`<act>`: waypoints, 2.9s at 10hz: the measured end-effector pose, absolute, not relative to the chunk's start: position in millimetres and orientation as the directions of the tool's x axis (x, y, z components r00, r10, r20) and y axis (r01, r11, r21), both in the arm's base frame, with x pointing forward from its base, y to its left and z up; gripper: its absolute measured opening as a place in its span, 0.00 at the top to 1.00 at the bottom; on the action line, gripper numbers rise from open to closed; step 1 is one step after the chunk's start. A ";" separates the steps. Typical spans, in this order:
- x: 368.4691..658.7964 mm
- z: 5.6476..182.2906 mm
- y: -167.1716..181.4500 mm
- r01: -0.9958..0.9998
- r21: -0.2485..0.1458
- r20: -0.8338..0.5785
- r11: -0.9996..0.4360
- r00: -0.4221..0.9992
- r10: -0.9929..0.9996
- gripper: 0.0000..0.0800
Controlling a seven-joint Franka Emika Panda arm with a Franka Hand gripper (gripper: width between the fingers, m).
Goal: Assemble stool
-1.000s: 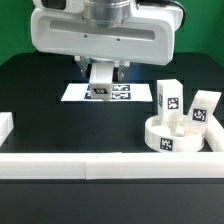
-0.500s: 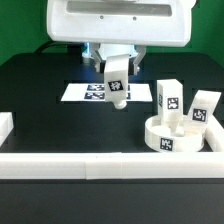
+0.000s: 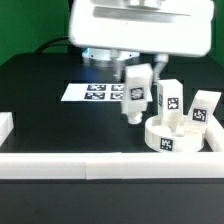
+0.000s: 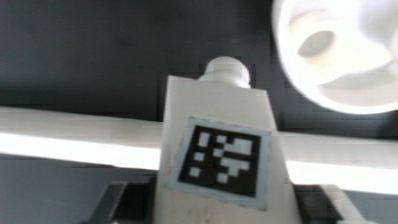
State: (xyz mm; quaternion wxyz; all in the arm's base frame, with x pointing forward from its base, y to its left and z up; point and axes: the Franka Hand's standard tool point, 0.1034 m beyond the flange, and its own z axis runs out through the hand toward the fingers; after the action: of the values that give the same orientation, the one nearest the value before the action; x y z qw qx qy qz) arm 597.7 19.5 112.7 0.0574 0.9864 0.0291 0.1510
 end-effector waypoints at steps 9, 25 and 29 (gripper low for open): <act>602.0 116.5 65.1 0.167 0.166 0.331 -0.972 0.919 0.215 0.59; 578.7 94.0 71.6 0.259 0.198 0.381 -0.945 0.868 0.318 0.59; 581.9 93.8 69.5 0.280 0.213 0.385 -0.936 0.857 0.344 0.59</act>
Offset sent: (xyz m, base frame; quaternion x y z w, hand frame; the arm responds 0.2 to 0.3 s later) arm 0.0000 0.0000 0.0000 0.0000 0.0000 0.0000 1.0000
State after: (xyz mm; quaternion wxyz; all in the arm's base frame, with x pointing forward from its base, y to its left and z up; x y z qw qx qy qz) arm 581.9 69.5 93.8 0.0747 0.9606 0.1624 0.2128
